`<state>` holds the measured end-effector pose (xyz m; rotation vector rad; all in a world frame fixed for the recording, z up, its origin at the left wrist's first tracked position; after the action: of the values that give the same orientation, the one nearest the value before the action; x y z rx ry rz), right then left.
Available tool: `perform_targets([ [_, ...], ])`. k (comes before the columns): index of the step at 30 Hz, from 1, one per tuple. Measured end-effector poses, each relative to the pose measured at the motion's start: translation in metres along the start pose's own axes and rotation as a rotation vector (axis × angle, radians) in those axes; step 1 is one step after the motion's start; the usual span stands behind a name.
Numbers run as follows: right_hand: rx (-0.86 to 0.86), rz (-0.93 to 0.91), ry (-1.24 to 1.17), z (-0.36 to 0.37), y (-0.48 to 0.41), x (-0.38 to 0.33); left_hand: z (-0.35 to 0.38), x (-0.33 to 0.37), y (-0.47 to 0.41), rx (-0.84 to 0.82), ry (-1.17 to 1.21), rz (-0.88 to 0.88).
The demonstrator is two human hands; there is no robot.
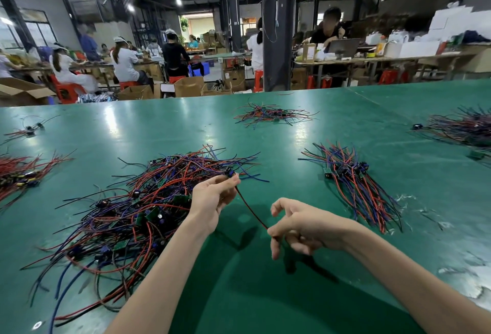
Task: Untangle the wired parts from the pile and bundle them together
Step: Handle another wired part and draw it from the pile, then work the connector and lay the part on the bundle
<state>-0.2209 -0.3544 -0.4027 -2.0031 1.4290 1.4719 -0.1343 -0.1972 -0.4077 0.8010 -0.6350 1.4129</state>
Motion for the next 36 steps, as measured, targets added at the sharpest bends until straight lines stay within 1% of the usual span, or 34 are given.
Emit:
perform_targets([
  [3,-0.078,0.034,0.105,-0.004,0.004,-0.001,0.008,-0.012,0.004,-0.057,-0.029,-0.057],
  [7,-0.007,0.046,0.211,-0.015,0.005,0.0,0.021,-0.031,0.014,-0.149,-0.085,-0.096],
  [9,0.066,0.022,0.182,-0.02,0.002,0.001,0.025,-0.036,0.019,-0.183,-0.107,-0.081],
  [13,0.281,-0.017,0.059,-0.021,-0.01,0.006,0.032,-0.038,0.024,-0.257,-0.185,-0.003],
  [16,0.338,-0.067,0.021,-0.016,-0.017,0.004,0.034,-0.038,0.026,-0.283,-0.243,0.046],
  [20,0.411,-0.029,-0.063,-0.023,-0.017,0.008,0.035,-0.037,0.029,-0.275,-0.265,0.087],
  [23,0.516,-0.015,-0.133,-0.046,-0.013,0.007,0.034,-0.036,0.028,-0.241,-0.263,0.097],
  [27,0.737,0.02,-0.177,-0.105,0.003,0.011,0.036,-0.036,0.031,-0.265,-0.308,0.1],
  [30,0.867,0.104,-0.223,-0.148,0.017,0.031,0.036,-0.035,0.031,-0.282,-0.35,0.105],
  [32,0.924,0.231,-0.173,-0.17,0.026,0.052,0.036,-0.035,0.032,-0.285,-0.37,0.106],
  [34,0.932,0.392,-0.038,-0.183,0.035,0.075,0.036,-0.034,0.033,-0.281,-0.396,0.11],
  [36,0.92,0.529,0.16,-0.188,0.042,0.09,0.036,-0.034,0.034,-0.277,-0.424,0.117],
])
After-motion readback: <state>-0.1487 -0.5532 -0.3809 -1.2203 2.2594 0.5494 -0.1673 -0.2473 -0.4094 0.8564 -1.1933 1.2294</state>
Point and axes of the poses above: each hand's wrist, its own y-axis away from the middle knuckle, its own z-axis out of the palm, x = y × z, the point moved 7 cm from there along -y, towards the middle knuckle, and after that the axes turned 15 degrees about y, right-handed, at the moved point
